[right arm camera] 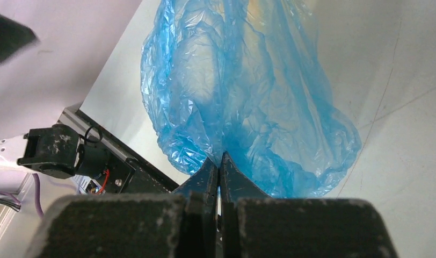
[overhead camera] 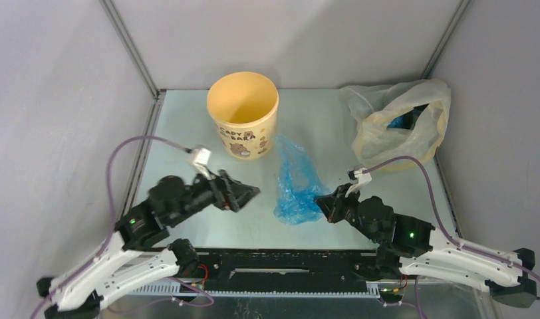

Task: Put the trash bags into the trash bin

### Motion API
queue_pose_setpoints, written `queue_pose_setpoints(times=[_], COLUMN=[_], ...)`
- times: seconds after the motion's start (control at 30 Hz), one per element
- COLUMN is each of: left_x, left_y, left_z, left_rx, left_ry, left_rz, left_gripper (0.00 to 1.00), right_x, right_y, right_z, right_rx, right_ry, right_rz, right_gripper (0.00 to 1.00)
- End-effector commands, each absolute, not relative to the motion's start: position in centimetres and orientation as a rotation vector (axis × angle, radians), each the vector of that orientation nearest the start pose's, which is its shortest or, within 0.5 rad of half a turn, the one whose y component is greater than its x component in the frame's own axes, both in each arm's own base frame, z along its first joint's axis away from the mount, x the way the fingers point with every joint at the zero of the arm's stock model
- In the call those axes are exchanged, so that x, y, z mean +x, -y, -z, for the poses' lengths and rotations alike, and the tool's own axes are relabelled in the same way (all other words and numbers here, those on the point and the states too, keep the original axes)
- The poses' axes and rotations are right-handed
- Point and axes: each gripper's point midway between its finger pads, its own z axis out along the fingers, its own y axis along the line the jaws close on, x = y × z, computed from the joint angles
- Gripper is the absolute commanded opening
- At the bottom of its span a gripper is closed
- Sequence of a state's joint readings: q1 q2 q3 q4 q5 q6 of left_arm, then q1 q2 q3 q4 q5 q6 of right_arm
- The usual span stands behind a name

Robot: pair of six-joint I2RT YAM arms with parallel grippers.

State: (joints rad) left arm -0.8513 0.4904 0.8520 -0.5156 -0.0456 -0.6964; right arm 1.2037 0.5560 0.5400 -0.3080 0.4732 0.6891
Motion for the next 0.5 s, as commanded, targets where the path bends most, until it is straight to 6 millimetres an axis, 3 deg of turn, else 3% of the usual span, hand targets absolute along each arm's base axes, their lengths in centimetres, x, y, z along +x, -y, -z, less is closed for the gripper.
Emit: queue_pose_setpoints(times=[0.0,0.13,0.3,0.47], left_x=[13.5,13.5,15.5,16.4], left_y=[24.0,26.2,27.5,29.3], left_z=[-29.1,-28.6,-26.7,-25.9], left_rx=[0.213,0.27,0.239,0.26], left_ry=[-1.929,-1.962,-2.007,-1.989], left_rz=[1.102,0.993,0.838,0.818], left_gripper=[1.0,1.0,1.0,1.0], right_x=[15.2,14.9,14.6,14.2], right_y=[-23.0,-23.3,-23.6,-23.9], right_z=[-23.3,-23.5,-23.5,-23.7], right_rx=[-0.092,-0.102,-0.12,-0.137], right_ry=[-1.867,-1.866,-1.878,-1.881], right_rz=[-0.93,-0.952,-0.965,-0.991], right_gripper=[0.0,0.0,0.0,0.0])
